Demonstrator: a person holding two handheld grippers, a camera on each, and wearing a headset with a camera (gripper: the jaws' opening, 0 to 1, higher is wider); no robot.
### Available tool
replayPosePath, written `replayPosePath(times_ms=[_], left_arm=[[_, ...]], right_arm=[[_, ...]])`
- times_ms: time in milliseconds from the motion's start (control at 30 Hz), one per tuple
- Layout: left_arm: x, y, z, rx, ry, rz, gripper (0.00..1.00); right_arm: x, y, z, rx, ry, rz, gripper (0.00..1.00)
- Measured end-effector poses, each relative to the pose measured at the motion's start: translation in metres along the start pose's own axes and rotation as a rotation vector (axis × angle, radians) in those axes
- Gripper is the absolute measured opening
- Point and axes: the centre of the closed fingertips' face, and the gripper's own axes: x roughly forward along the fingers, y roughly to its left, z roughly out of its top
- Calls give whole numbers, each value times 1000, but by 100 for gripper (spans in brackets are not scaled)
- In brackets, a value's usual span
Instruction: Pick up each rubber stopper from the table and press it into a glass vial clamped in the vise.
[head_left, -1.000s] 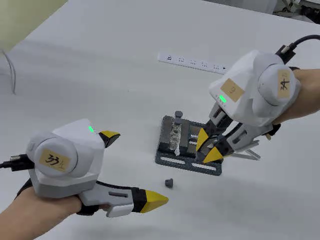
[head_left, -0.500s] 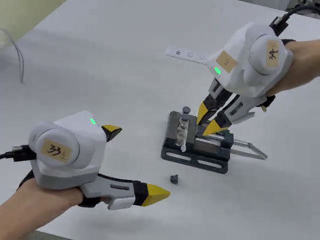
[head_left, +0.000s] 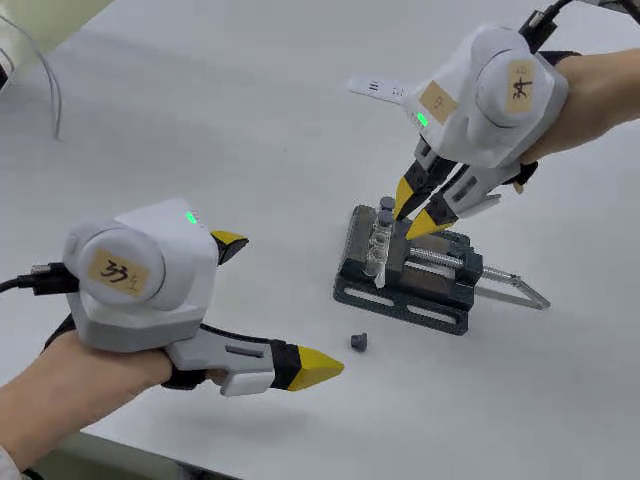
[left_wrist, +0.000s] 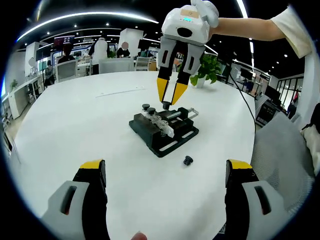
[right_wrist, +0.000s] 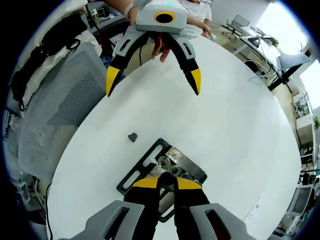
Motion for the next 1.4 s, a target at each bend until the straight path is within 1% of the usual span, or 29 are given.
replayPosePath(times_ms=[267, 400, 667, 867, 1033, 1100, 1400], left_arm=[[0, 2, -3, -11, 3, 0, 99], [-1, 2, -4, -18, 3, 3, 99], [-1, 2, -6, -26, 3, 1, 99], [-2, 1, -8, -31, 5, -2, 99], [-3, 2, -11, -38, 7, 0, 99], [-3, 2, -12, -38, 13, -3, 97], [0, 1, -10, -40, 6, -4, 98]], right_arm=[[10, -8, -5, 13, 19, 6, 6], [11, -7, -6, 21, 23, 11, 6], [18, -12, -5, 30, 31, 22, 6], [18, -10, -5, 25, 46, 29, 6], [21, -12, -5, 20, 50, 34, 6], [21, -12, -5, 19, 53, 35, 6], [20, -12, -4, 19, 48, 35, 6]])
